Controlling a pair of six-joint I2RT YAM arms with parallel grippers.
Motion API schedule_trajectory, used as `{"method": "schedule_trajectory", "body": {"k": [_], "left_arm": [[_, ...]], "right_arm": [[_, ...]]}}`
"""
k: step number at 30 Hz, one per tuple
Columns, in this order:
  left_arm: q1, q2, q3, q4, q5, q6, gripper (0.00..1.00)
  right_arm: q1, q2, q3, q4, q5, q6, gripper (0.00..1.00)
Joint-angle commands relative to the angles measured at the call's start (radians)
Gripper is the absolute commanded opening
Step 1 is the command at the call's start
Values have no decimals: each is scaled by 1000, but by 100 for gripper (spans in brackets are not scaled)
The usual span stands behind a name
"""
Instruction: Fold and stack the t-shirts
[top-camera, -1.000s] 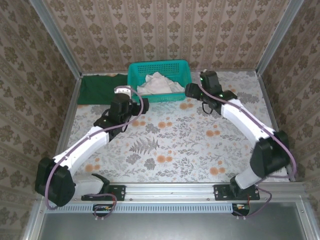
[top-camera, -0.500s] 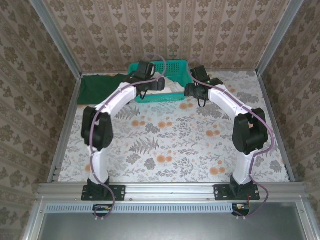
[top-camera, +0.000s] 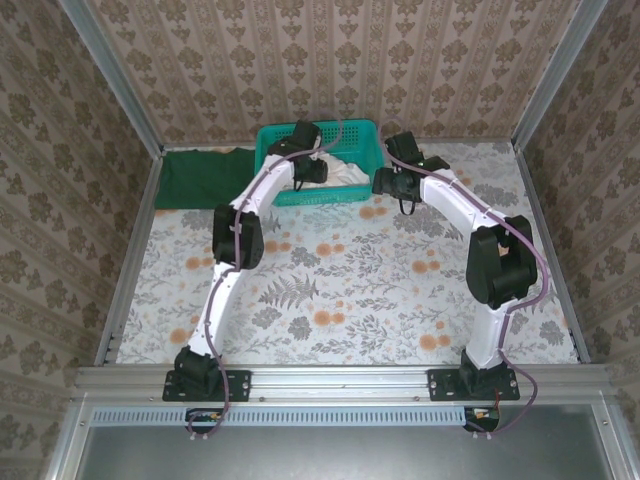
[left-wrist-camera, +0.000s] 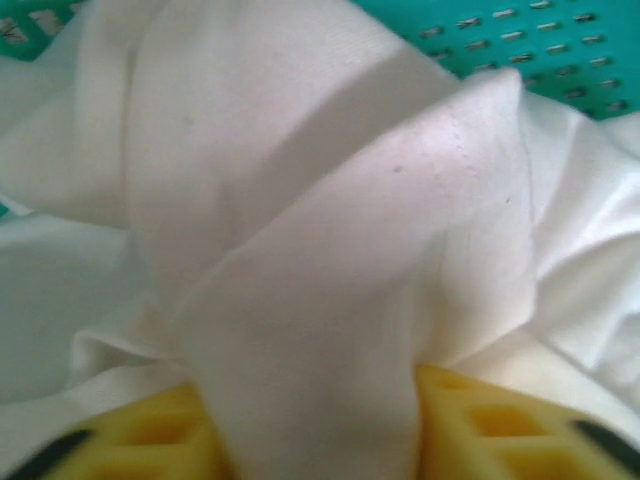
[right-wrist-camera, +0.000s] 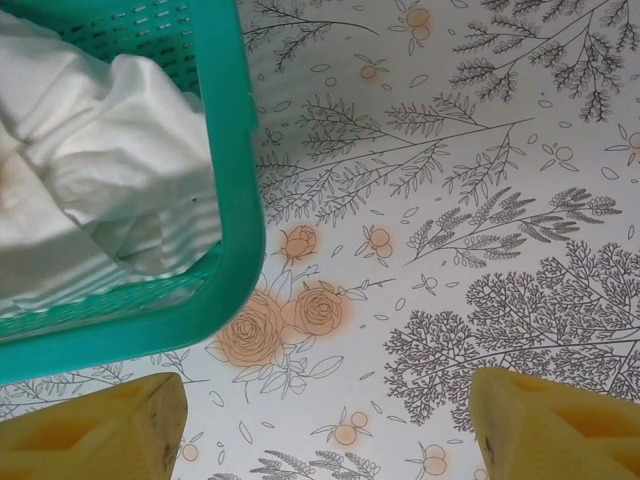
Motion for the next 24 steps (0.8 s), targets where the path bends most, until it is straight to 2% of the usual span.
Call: {"method": "schedule_trajectory", "body": {"k": [1,3,4,9,18,24], "left_arm": [[0,-101,-79,32,113,-14,17],[0,-177,-135,85,135,-18,4],[1,-218,-159,106,149,-20,0],[-29,-448,-240,190,160,9,0],[-126,-987,-558,386,-25,67,0],[-152,-1325,-852,464,-70,-23,0]], "right_arm": [[-13,-26,-4,9,-23,-6,76],[-16,-26,-11,21,-34,3,76],[-17,-29,-16,29,-42,8,76],[-28,-55,-58,79,-51,26,76],[-72,-112,-125,156,-126,54,76],[-78,-64,-99,196,-220,87,76]]}}
